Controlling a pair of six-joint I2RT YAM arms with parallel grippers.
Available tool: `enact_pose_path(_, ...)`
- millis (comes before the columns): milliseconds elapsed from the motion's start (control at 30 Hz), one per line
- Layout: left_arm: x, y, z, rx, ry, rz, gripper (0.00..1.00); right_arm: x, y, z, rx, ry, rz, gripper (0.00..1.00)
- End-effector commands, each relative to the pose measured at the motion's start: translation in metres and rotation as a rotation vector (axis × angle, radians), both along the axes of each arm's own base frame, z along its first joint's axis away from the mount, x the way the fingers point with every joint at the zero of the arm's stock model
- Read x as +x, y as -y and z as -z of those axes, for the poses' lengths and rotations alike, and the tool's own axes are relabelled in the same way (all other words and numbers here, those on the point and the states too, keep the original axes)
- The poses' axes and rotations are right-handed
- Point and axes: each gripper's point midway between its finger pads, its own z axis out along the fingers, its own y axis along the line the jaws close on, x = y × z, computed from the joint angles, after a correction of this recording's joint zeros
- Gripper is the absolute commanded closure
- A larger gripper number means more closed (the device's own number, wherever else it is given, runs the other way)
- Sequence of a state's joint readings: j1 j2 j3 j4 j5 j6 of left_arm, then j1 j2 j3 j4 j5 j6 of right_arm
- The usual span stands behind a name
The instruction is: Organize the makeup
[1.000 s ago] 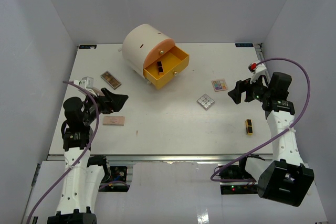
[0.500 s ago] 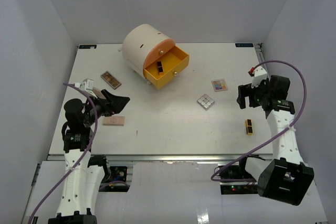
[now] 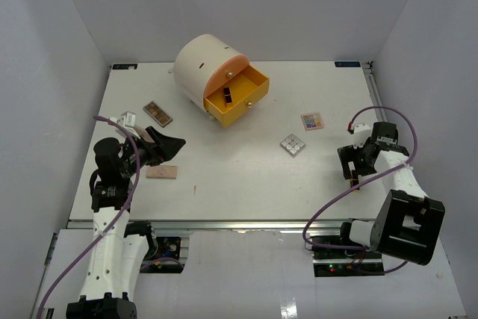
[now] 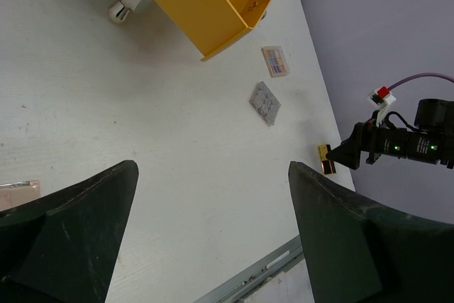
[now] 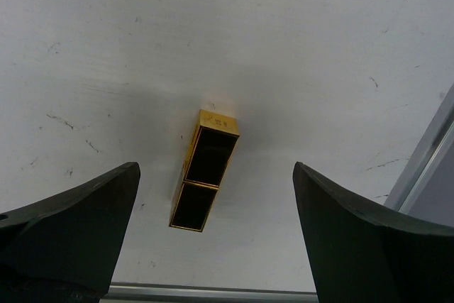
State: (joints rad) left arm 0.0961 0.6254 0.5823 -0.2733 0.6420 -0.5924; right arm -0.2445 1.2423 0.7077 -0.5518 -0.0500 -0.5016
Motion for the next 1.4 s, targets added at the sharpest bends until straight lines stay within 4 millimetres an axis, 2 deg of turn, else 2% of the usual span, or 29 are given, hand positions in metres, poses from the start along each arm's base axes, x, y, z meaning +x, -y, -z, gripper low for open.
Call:
enact_pose_path(0, -0.002, 0.003, -0.011, 0.000, 0.029, 0.023, 0.02, -0.007, 0.006, 0.016, -0.028, -0.053, -0.007, 0.01)
enact_pose_path(33, -0.003, 0.004, -0.012, -0.001, 0.029, 0.024, 0.02, -0.010, 0.005, 0.022, -0.022, -0.075, -0.009, 0.00)
enact_pose_path(133, -0.003, 0.004, -0.011, -0.001, 0.029, 0.025, 0.02, -0.015, 0.003, 0.032, -0.011, -0.116, -0.019, 0.15)
enact_pose_path(233, -0.003, 0.004, -0.008, -0.001, 0.023, 0.027, 0.02, -0.020, -0.001, 0.042, 0.010, -0.152, -0.021, 0.42)
enact_pose_path(367, -0.004, 0.004, -0.004, 0.000, 0.014, 0.030, 0.02, -0.019, -0.003, 0.044, 0.018, -0.153, -0.026, 0.63)
enact_pose_path(467, -0.004, 0.004, -0.004, 0.004, 0.019, 0.031, 0.02, -0.011, -0.003, 0.033, 0.009, -0.106, -0.036, 0.82)
enact_pose_path(533, -0.005, 0.005, -0.004, 0.005, 0.022, 0.034, 0.02, -0.001, -0.004, 0.016, 0.007, -0.044, -0.063, 0.87)
enact_pose_path(633, -0.005, 0.006, -0.007, 0.005, 0.028, 0.043, 0.02, 0.015, -0.017, -0.010, 0.049, 0.043, -0.149, 0.90)
enact_pose_path(700, -0.005, 0.007, -0.008, 0.004, 0.034, 0.054, 0.02, 0.034, -0.041, -0.043, 0.128, 0.143, -0.276, 0.91)
enact_pose_path(800, -0.006, 0.009, -0.008, 0.002, 0.033, 0.068, 0.02, 0.048, -0.091, -0.082, 0.198, 0.238, -0.517, 0.92)
enact_pose_path(900, -0.006, 0.009, -0.004, 0.003, 0.025, 0.075, 0.02, 0.061, -0.140, -0.116, 0.177, 0.328, -0.732, 0.92)
enact_pose_path(933, -0.006, 0.009, -0.003, 0.005, 0.023, 0.075, 0.02, 0.067, -0.165, -0.133, 0.156, 0.383, -0.831, 0.92)
enact_pose_path(1100, -0.006, 0.007, 0.006, 0.028, 0.018, 0.068, 0.02, 0.106, -0.246, -0.182, -0.005, 0.571, -1.065, 0.92)
enact_pose_path(1167, -0.005, 0.005, 0.011, 0.041, 0.013, 0.065, 0.02, 0.127, -0.276, -0.184, -0.087, 0.603, -1.122, 0.92)
enact_pose_path(1300, -0.006, 0.006, 0.013, 0.052, 0.013, 0.074, 0.02, 0.174, -0.328, -0.201, -0.226, 0.682, -1.168, 0.90)
enact_pose_path(1367, -0.006, 0.005, 0.012, 0.063, 0.022, 0.076, 0.02, 0.192, -0.343, -0.207, -0.288, 0.708, -1.173, 0.89)
